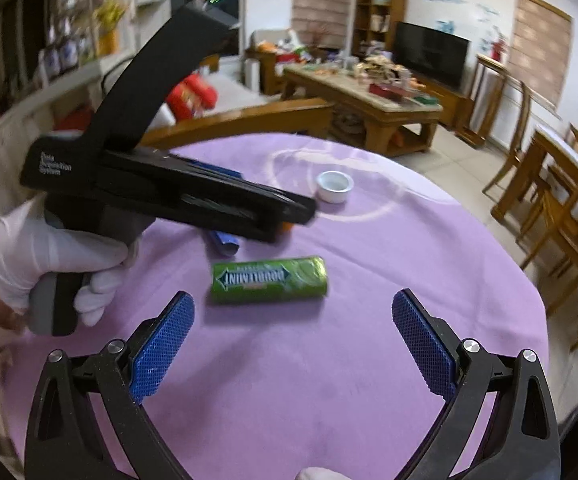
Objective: Collect trash
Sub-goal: 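Grasp the orange with the left tool while the right grasps the green Doublemint gum, then carry the orange and gum over the bin and open both tools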
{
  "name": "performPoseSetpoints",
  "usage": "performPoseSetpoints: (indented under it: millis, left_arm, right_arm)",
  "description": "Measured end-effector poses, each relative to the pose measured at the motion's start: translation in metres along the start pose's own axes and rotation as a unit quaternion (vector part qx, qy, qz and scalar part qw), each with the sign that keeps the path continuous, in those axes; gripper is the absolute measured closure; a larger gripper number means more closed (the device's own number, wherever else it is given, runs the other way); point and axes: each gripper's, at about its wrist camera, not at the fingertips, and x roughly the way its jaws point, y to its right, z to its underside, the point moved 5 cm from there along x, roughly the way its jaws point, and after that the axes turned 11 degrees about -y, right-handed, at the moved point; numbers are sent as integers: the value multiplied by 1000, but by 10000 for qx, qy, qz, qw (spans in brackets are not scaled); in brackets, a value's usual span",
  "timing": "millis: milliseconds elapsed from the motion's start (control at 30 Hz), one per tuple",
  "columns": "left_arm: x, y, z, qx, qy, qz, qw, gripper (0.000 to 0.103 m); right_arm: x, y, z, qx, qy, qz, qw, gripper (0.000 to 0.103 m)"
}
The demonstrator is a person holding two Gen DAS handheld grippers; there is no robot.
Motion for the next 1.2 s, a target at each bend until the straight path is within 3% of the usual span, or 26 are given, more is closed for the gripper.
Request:
performPoseSetpoints:
  millis: [33, 233, 433, 500, 700, 967, 1200]
  left_arm:
    - [5, -2, -1, 2, -88, 31, 10000, 23]
    - [12, -10, 2, 77, -80, 35, 9999, 28]
    - [10, -10, 2, 221, 75, -230, 9995, 46]
    - [8, -8, 3, 251, 120, -206, 9994, 50]
    - [11, 1, 5, 473, 127, -364, 9981, 62]
    - [9, 6, 10, 404, 154, -436, 9981, 69]
    - [-14, 29, 28, 366, 421, 20, 9984, 69]
  right_arm:
    - [8, -1, -3, -102, -65, 12, 9999, 5]
    - [46, -14, -21, -380, -295, 71, 9988, 5]
    - [65, -2, -20, -346, -422, -32, 9985, 6]
    - [66, 1, -18, -289, -447, -187, 9984, 22]
    - [65, 8, -15, -146, -585, -193, 9980, 23]
    - [34, 21, 17, 268, -502, -385, 9976, 23]
    - [-25, 49, 57, 1066, 98, -665, 9920, 23]
